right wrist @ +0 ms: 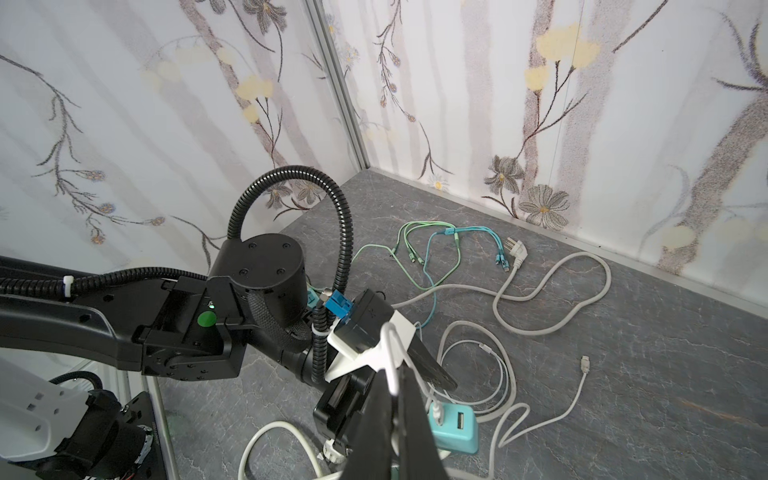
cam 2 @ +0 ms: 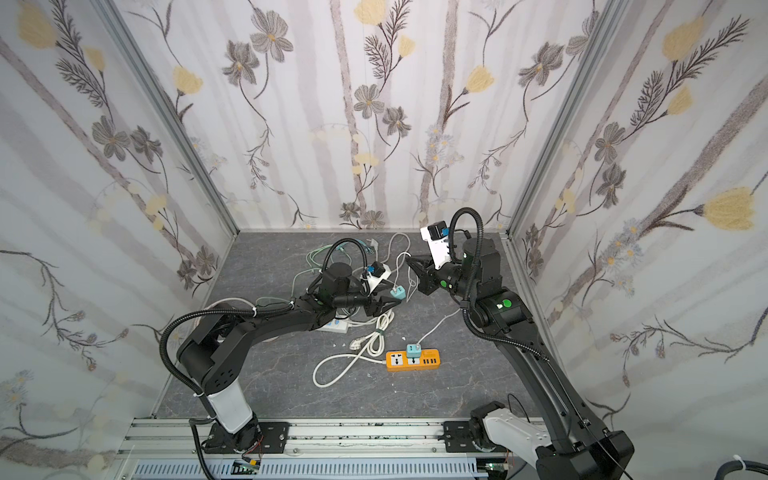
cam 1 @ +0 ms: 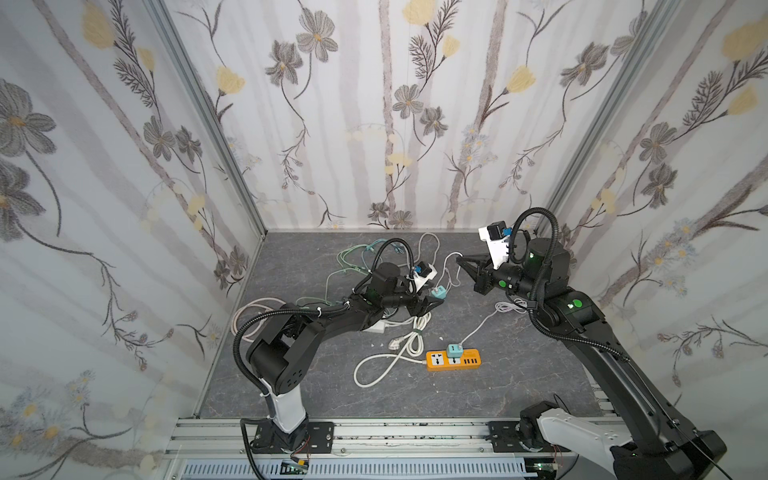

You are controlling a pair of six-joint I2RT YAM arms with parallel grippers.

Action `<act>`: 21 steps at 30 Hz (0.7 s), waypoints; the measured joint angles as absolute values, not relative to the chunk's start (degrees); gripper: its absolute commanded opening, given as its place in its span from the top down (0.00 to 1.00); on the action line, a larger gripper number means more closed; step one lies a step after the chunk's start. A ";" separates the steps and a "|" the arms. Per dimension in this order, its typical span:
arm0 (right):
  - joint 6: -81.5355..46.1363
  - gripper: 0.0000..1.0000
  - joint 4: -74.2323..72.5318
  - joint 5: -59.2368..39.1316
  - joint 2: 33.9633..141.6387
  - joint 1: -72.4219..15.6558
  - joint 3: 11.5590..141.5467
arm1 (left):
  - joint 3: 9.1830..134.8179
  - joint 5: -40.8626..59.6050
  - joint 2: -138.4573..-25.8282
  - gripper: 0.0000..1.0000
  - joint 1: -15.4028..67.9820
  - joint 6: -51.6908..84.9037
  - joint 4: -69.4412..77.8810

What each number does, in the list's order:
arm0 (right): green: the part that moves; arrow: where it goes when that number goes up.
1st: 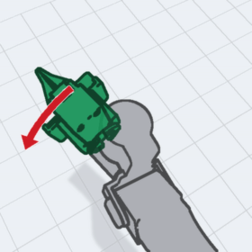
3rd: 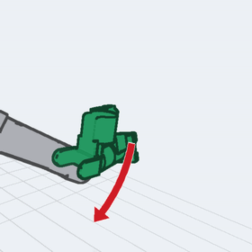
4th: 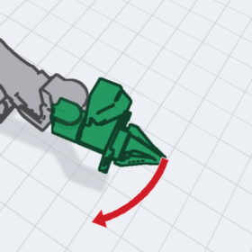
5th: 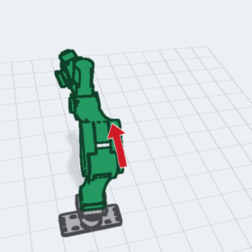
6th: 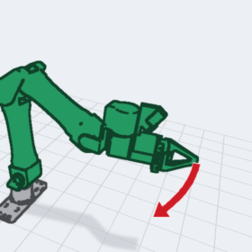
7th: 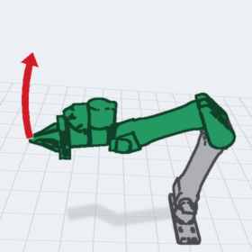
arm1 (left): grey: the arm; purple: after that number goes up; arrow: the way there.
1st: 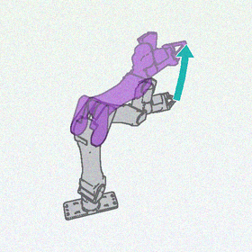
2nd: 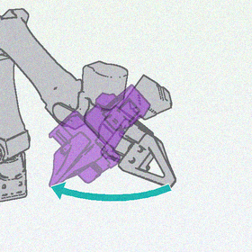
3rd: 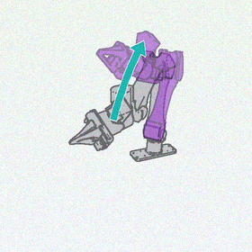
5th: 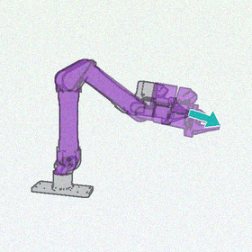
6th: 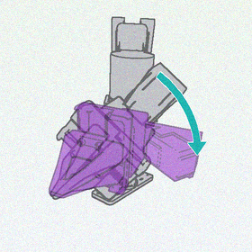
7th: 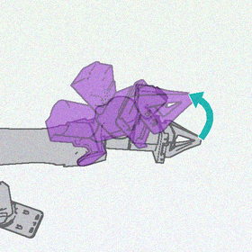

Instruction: Insert the plug

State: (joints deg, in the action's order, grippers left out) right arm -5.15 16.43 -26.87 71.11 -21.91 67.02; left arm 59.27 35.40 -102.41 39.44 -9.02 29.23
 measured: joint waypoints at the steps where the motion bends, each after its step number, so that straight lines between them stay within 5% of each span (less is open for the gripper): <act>1: -5.06 1.00 16.51 -26.98 71.07 -22.00 67.07 | 59.44 35.97 -102.50 0.46 39.44 -9.19 28.45; 12: -3.99 1.00 17.41 -28.51 71.09 -22.24 67.29 | 61.25 36.58 -104.57 0.47 39.44 -8.93 27.22; 21: -4.03 1.00 17.17 -30.13 72.14 -22.50 67.83 | 63.22 38.54 -104.95 0.91 39.27 -8.60 25.43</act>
State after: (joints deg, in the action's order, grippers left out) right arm -4.03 17.17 -30.13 72.14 -22.50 67.83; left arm 63.22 38.54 -104.95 39.27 -8.60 25.43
